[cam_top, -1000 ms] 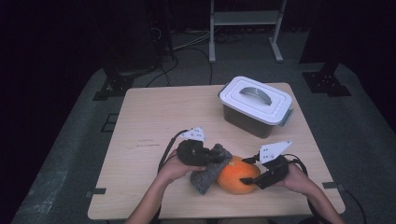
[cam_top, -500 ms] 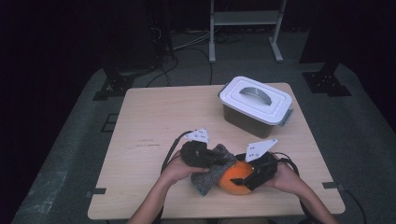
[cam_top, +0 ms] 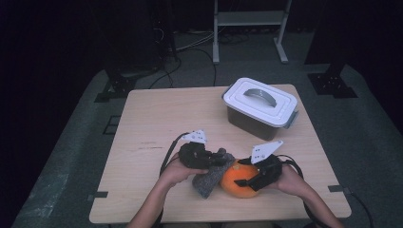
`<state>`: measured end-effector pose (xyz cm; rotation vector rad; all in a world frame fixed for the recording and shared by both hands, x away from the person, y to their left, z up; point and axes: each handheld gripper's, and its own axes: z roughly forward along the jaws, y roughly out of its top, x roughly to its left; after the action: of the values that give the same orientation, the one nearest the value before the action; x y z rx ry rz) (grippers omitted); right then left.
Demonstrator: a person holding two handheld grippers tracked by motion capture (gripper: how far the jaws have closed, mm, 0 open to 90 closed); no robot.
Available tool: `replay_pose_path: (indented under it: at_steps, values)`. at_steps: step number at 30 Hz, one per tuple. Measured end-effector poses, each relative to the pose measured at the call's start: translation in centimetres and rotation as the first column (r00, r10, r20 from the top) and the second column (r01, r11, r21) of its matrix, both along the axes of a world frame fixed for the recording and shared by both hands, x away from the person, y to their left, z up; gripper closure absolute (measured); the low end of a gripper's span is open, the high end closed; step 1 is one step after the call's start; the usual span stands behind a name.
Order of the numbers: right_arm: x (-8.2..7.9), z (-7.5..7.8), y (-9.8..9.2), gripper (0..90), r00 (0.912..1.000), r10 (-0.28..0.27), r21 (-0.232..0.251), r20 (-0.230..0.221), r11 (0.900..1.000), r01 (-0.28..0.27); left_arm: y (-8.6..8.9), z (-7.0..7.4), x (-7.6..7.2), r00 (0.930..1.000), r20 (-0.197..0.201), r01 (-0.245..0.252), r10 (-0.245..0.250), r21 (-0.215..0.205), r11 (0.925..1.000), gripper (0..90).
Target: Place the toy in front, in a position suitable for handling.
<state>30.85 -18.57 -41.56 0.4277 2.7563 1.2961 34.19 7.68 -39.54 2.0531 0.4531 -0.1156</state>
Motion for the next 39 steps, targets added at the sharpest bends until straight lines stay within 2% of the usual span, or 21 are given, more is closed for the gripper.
replay_pose_path:
  at_steps: [7, 10, 14, 19, 21, 23, 25, 26, 28, 31, 35, 37, 39]
  values:
    - [0.2, -0.2, -1.4, 26.3, 0.9997, -0.005, 0.024, -0.022, 1.000, 0.006, -0.5, -0.1, 0.0, 0.9999, -0.003, 0.016, -0.017, -0.015, 0.9998, 75.5]
    - [0.0, 0.6, -0.8, 20.2, 0.9994, -0.028, -0.012, -0.022, 1.000, 0.028, -0.9, -0.1, -0.1, 0.9997, -0.011, 0.021, -0.021, -0.018, 0.9996, 75.5]
    - [-0.4, 1.3, 0.5, 18.4, 0.9995, -0.023, -0.050, 0.020, 0.998, 0.024, -1.3, -0.1, -0.1, 0.9993, -0.010, 0.035, -0.035, -0.017, 0.9993, 75.5]
    - [-0.1, 1.3, 1.4, 17.7, 0.9994, -0.033, -0.056, 0.001, 0.998, 0.033, -1.2, -0.2, -0.1, 0.9994, -0.011, 0.033, -0.033, -0.011, 0.9994, 75.5]
    - [0.1, 0.8, 2.1, 18.0, 0.9996, -0.028, -0.071, 0.000, 0.997, 0.028, -0.9, -0.3, 0.0, 0.9996, -0.009, 0.028, -0.028, -0.001, 0.9996, 75.5]
    - [0.2, 0.4, 2.3, 22.4, 0.9995, -0.031, -0.085, 0.000, 0.996, 0.031, -0.6, -0.5, 0.1, 0.9998, -0.009, 0.019, -0.019, 0.002, 0.9998, 75.5]
    - [0.3, 0.2, 2.1, 27.5, 0.9993, -0.033, -0.078, -0.016, 0.996, 0.032, -0.3, -0.5, 0.1, 0.9998, -0.010, 0.016, -0.016, -0.002, 0.9999, 75.5]
    - [0.4, 0.2, 1.9, 32.1, 0.9993, -0.034, -0.079, -0.018, 0.996, 0.032, 0.2, -0.7, 0.0, 0.9998, -0.019, 0.005, -0.006, -0.017, 0.9998, 75.5]
    - [0.2, 0.3, 1.5, 40.3, 0.9997, -0.024, -0.087, 0.000, 0.996, 0.024, 0.6, -0.9, 0.0, 0.9997, -0.022, -0.004, 0.004, -0.020, 0.9998, 75.5]
    - [-0.2, 0.6, 1.3, 50.3, 0.9978, 0.000, -0.093, 0.066, 0.996, 0.006, 1.0, -1.0, 0.0, 0.9995, -0.029, -0.010, 0.009, -0.037, 0.9993, 75.5]
    - [-0.1, 0.9, 1.7, 54.7, 0.9967, 0.015, -0.056, 0.079, 0.998, -0.011, 2.0, -0.4, -0.1, 0.9999, -0.014, -0.010, 0.010, -0.032, 0.9994, 75.5]
    - [0.3, 1.2, 2.1, 54.9, 0.9970, 0.017, -0.024, 0.075, 1.000, -0.016, 2.9, 0.2, -0.1, 0.9997, -0.006, -0.025, 0.025, -0.049, 0.9985, 75.5]
    - [0.7, 1.4, 2.8, 54.9, 0.9975, 0.024, 0.022, 0.067, 0.999, -0.025, 4.0, 1.1, -0.2, 0.9989, 0.018, -0.042, 0.043, -0.056, 0.9976, 75.5]
